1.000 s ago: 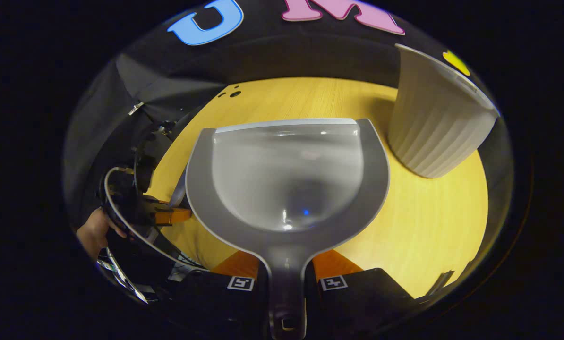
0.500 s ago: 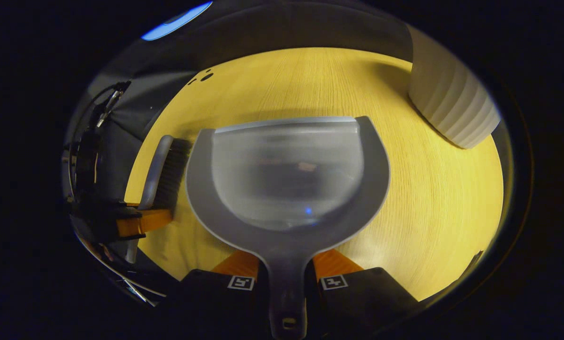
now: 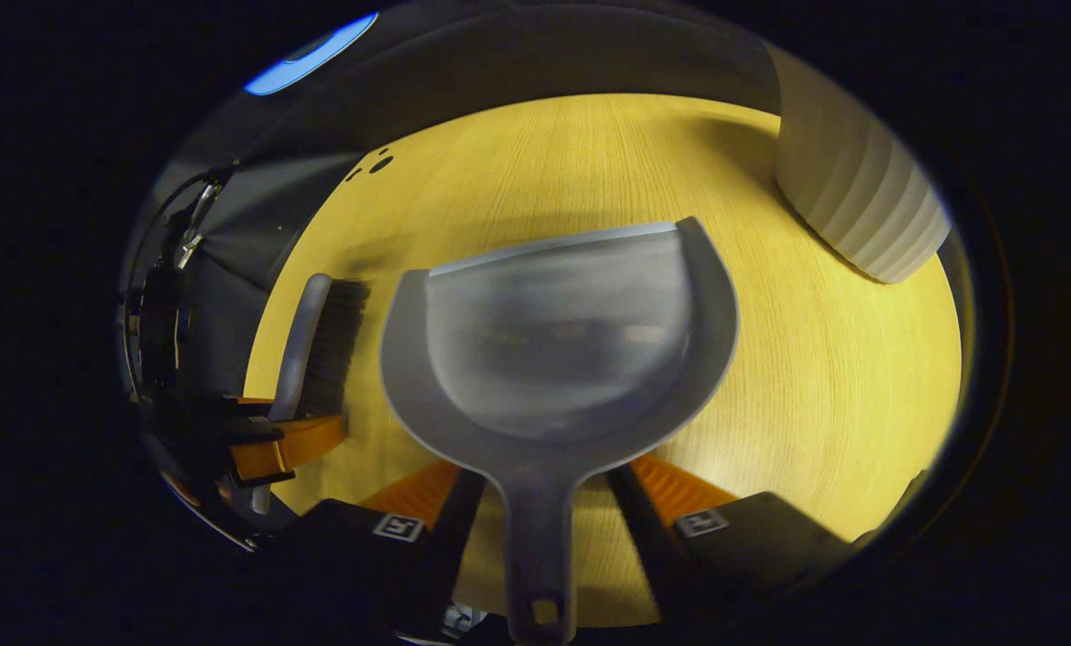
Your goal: Pick up the small broom and dustpan from the desktop, sweep the trash into the dustpan with the broom, and then empty the trash into the garbage bin.
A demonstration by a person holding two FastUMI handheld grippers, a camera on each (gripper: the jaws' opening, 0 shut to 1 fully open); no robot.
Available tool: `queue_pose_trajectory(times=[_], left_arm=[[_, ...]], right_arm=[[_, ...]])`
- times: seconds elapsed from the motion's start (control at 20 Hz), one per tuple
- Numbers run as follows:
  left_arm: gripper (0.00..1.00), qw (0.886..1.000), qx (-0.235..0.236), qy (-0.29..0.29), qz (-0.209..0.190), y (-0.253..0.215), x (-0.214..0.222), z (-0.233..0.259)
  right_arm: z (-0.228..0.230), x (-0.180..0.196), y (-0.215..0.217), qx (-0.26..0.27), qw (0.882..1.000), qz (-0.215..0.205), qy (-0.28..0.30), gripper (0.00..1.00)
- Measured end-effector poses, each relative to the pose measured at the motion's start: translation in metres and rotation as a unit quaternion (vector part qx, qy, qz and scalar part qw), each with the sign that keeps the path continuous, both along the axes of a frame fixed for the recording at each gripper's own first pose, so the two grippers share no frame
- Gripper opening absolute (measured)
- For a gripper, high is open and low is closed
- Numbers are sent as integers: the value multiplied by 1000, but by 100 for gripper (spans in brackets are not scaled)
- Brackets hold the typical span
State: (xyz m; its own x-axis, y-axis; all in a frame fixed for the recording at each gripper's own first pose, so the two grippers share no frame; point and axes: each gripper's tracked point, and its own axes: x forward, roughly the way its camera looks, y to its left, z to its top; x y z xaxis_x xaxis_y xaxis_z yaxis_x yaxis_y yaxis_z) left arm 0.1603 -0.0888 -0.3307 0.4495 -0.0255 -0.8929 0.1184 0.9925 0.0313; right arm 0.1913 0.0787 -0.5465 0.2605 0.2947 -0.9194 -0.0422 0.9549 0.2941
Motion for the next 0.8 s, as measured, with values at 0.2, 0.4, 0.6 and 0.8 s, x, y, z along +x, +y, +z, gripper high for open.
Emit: queue_pose_trajectory(times=[0.2, 0.4, 0.6, 0.8], left_arm=[[98, 998, 0, -62, 5, 3, -13, 35], [98, 985, -22, -171, 23, 1, -30, 100], [98, 952, -61, -297, 32, -4, -66, 173], [98, 908, -90, -409, 19, -7, -122, 227]], right_arm=[[23, 4, -15, -7, 999, -3, -53, 99], [93, 23, -46, -27, 985, -30, -165, 99], [181, 30, -77, -46, 954, -91, -283, 99], [267, 3, -94, -69, 912, -120, -385, 99]])
